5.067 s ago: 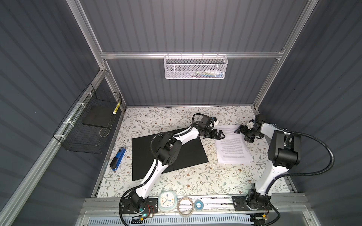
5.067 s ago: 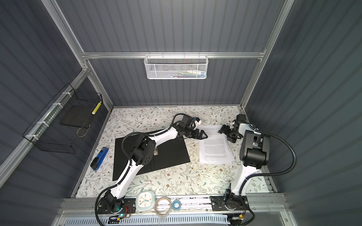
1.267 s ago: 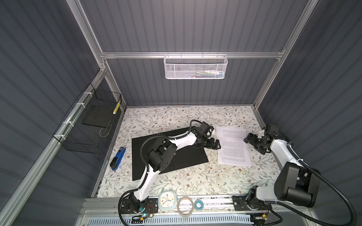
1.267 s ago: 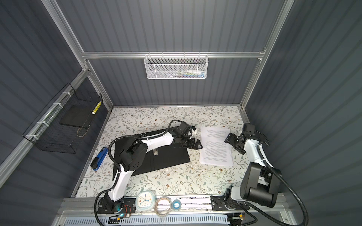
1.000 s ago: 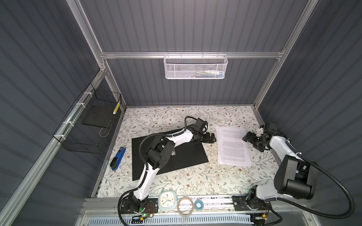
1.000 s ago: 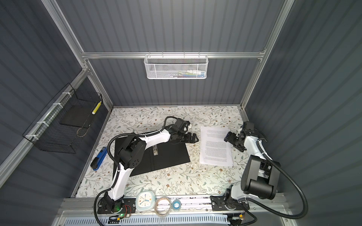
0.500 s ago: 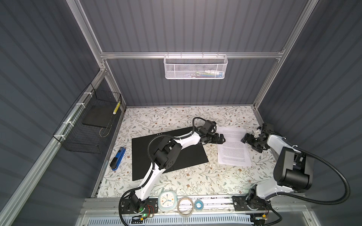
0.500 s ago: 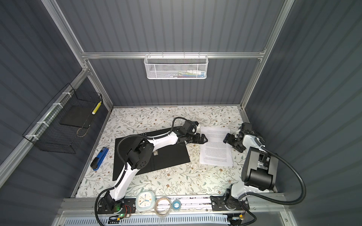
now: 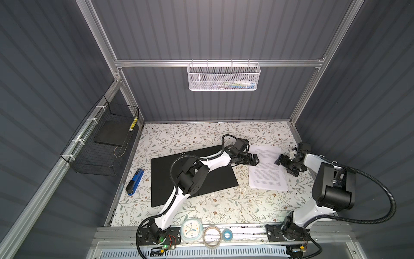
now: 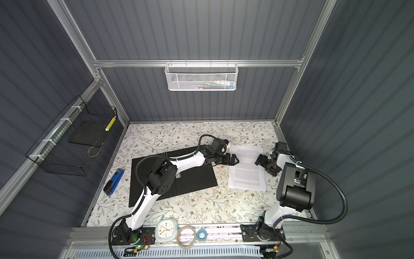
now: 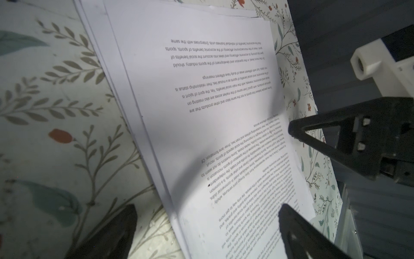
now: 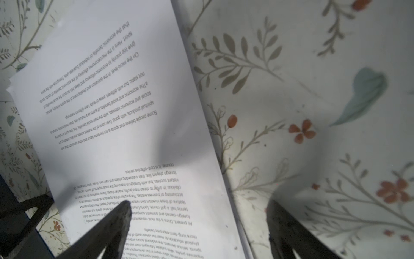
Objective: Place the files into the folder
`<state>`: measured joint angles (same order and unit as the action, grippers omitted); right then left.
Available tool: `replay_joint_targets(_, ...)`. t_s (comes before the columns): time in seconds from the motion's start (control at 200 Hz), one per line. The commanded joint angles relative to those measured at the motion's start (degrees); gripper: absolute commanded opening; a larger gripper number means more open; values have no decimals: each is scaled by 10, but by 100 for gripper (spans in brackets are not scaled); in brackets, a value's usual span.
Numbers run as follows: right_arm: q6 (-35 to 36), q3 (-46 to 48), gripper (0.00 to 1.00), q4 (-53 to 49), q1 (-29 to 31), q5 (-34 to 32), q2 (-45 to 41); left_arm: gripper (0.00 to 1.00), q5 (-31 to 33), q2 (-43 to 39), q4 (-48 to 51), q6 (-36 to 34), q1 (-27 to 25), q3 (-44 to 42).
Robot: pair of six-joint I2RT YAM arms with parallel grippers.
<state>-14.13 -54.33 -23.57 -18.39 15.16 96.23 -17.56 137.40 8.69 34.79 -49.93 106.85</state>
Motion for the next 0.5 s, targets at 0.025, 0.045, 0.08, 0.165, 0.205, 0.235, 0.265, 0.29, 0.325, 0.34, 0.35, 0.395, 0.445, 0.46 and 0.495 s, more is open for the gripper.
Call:
replay_joint_targets(0.025, 0, -10, 94, -8, -4, -7, 11, 99, 2, 46, 69, 10, -6, -9)
replay_joint_targets(0.045, 1, -10, 94, -8, -3, -7, 12, 99, 4, 46, 67, 9, -8, -11)
replay_joint_targets(0.08, 1, -13, 94, -12, -3, -2, 15, 100, 5, 46, 64, 11, -9, -14)
replay_joint_targets(0.165, -3, -12, 93, -14, -4, 19, 18, 99, -5, 49, 51, 17, -9, -22)
replay_joint_targets(0.205, -4, -9, 93, -12, -4, 26, 18, 99, -9, 53, 51, 17, -10, -21)
replay_joint_targets(0.235, -5, -7, 93, -11, -3, 27, 16, 99, -22, 55, 51, 17, -9, -22)
replay_joint_targets(0.265, -5, -4, 93, -9, -4, 32, 14, 99, -31, 57, 50, 17, -9, -21)
replay_joint_targets(0.29, -6, -3, 93, -6, -3, 35, 14, 99, -35, 58, 50, 16, -10, -22)
replay_joint_targets(0.325, -5, -4, 93, -7, -3, 35, 16, 99, -37, 59, 49, 15, -10, -23)
replay_joint_targets(0.34, -6, -5, 93, -8, -3, 56, 18, 99, -38, 59, 47, 14, -11, -23)
replay_joint_targets(0.35, -6, -6, 93, -9, -4, 60, 19, 99, -40, 60, 45, 13, -11, -24)
replay_joint_targets(0.395, -7, -10, 93, -10, -3, 69, 25, 99, -42, 62, 44, 10, -13, -24)
replay_joint_targets(0.445, -7, -15, 92, -15, -1, 70, 30, 99, -44, 63, 44, 7, -13, -24)
replay_joint_targets(0.46, -6, -16, 92, -16, -1, 71, 30, 100, -45, 64, 44, 6, -12, -24)
replay_joint_targets(0.495, -5, -17, 92, -19, 0, 72, 33, 99, -45, 65, 44, 4, -12, -24)
